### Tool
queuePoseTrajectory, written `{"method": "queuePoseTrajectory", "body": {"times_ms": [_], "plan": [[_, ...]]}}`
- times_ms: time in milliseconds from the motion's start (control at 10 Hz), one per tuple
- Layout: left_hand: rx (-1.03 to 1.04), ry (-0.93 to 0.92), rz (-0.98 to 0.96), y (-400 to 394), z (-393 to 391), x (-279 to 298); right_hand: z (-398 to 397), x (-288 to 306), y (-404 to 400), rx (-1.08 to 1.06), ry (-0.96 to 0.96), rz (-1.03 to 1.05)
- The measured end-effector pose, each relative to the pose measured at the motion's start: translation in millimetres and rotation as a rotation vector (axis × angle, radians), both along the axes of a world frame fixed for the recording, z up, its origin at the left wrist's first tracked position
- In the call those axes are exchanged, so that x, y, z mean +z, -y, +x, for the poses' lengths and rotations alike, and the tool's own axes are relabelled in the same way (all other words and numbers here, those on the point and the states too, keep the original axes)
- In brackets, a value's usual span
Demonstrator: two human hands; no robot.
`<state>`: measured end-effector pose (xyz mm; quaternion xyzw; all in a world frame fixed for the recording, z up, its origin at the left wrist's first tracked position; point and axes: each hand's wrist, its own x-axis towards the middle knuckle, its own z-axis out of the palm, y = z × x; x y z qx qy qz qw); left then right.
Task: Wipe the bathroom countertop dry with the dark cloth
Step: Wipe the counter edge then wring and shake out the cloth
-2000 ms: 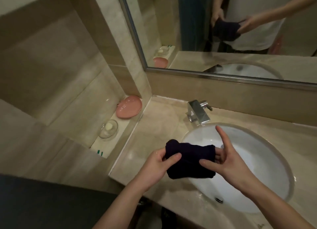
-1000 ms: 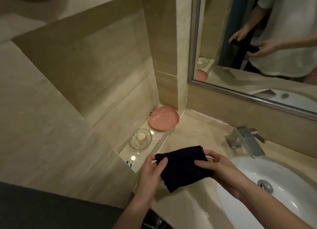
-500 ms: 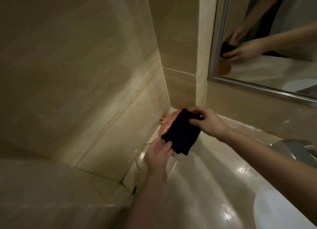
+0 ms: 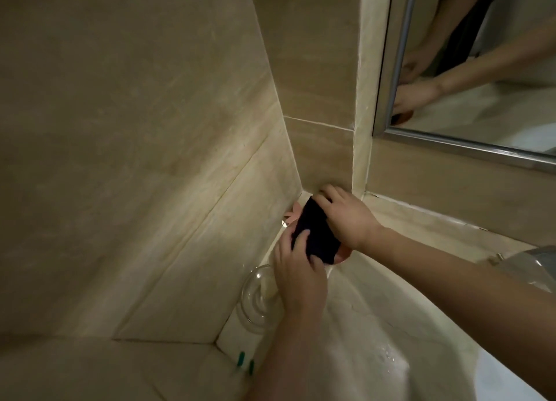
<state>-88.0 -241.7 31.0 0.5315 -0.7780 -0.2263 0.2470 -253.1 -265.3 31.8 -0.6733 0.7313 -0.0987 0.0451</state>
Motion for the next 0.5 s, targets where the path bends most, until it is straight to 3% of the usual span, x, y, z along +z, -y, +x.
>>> {"method": "queuePoseTrajectory", "body": {"times_ms": [100, 200, 300, 400, 500], "plan": [[-0.196, 0.173, 0.014, 1.2, -0.1, -8.9, 5.4, -9.4, -13.3, 0.029, -0.011, -0.064], [-0.279, 0.358, 0.239, 1.6, 2.8, -10.5, 8.8, -28.5, -23.0, 0.020, -0.041, -0.045], [-0.296, 0.437, 0.215, 4.1, 6.1, -14.3, 8.8, -41.2, -23.3, 0.014, -0.048, 0.013], [-0.296, 0.422, 0.203, 6.5, 4.6, -20.7, 11.2, -33.9, -20.2, 0.004, 0.057, 0.087], [-0.276, 0.364, 0.178, 10.2, 7.9, -24.6, 18.8, -24.1, -41.4, -0.041, 0.103, 0.020]]}}
